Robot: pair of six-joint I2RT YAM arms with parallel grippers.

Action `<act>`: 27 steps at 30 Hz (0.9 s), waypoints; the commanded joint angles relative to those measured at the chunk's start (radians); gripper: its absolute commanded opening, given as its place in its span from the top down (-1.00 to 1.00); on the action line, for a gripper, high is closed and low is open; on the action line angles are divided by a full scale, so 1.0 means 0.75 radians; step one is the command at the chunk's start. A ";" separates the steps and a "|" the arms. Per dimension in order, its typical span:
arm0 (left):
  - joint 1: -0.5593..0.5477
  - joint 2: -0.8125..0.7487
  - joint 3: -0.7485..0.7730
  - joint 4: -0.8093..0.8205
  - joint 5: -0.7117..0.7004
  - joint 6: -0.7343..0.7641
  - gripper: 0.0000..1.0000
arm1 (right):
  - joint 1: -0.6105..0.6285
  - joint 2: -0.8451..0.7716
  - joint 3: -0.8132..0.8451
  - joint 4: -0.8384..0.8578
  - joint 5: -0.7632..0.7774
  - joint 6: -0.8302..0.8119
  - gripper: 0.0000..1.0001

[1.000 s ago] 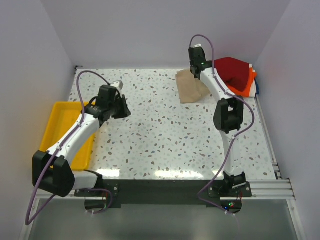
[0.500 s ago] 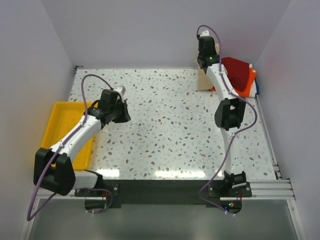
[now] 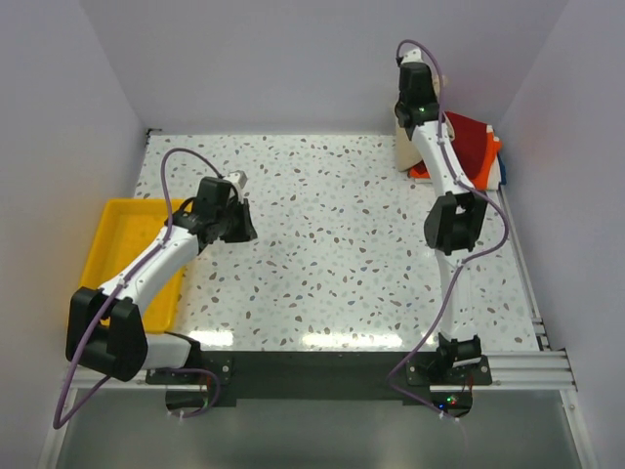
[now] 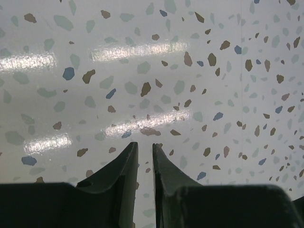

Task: Fold and stack the t-shirts
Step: Neatly place the folded tshirt to the corner

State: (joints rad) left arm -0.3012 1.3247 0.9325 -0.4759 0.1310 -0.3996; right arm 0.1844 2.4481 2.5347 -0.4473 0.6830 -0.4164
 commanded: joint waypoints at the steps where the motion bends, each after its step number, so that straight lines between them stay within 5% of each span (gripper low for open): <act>1: 0.009 -0.001 -0.018 0.062 0.034 0.034 0.54 | -0.056 -0.208 0.005 0.122 0.063 -0.013 1.00; 18: 0.009 0.032 -0.035 0.076 0.077 0.030 0.54 | -0.221 -0.209 -0.193 0.087 0.083 0.146 1.00; 21: 0.007 0.032 -0.035 0.082 0.087 0.030 0.53 | -0.234 -0.174 -0.185 0.091 0.126 0.156 0.51; 22: 0.009 0.032 -0.035 0.084 0.089 0.030 0.53 | -0.236 -0.164 -0.183 0.089 0.132 0.156 0.11; 26: 0.007 0.030 -0.035 0.086 0.097 0.030 0.52 | -0.242 -0.149 -0.189 0.095 0.175 0.175 -0.98; 27: 0.009 0.032 -0.035 0.086 0.097 0.030 0.52 | -0.242 -0.149 -0.187 0.095 0.175 0.187 -0.98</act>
State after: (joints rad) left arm -0.3012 1.3491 0.9176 -0.4561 0.1825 -0.3996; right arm 0.0074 2.3348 2.3798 -0.4183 0.7654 -0.3027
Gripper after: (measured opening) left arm 0.237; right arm 0.959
